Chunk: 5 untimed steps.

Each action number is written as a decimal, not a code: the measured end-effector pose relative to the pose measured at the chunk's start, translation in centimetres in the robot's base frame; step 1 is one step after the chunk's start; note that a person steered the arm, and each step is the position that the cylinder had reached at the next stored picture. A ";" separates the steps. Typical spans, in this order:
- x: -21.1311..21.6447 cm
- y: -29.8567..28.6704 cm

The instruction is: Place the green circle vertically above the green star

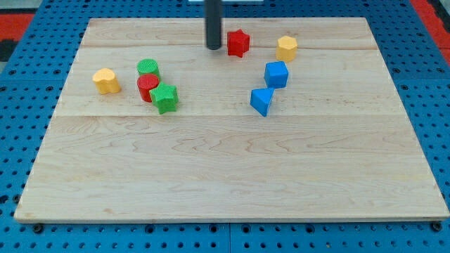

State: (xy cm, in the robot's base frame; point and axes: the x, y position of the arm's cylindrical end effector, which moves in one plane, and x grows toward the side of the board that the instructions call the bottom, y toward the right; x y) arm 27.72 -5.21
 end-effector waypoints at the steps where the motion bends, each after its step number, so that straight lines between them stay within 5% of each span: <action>1: 4.4 -1.5; 2: 9.7 -4.2; 4: 6.7 -15.8; 5: 6.7 -11.8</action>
State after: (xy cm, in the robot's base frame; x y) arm 34.41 -17.05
